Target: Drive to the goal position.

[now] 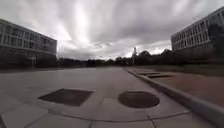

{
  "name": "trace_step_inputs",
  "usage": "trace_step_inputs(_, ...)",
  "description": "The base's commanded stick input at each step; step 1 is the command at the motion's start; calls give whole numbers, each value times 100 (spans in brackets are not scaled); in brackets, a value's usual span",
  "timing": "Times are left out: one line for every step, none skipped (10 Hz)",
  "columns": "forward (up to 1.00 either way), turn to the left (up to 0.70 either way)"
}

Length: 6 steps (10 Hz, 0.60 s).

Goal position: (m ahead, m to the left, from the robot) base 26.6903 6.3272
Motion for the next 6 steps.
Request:
trace_step_inputs(70, 0)
trace_step_inputs(70, 0)
trace_step_inputs(70, 0)
trace_step_inputs(70, 0)
trace_step_inputs(70, 0)
trace_step_inputs(70, 0)
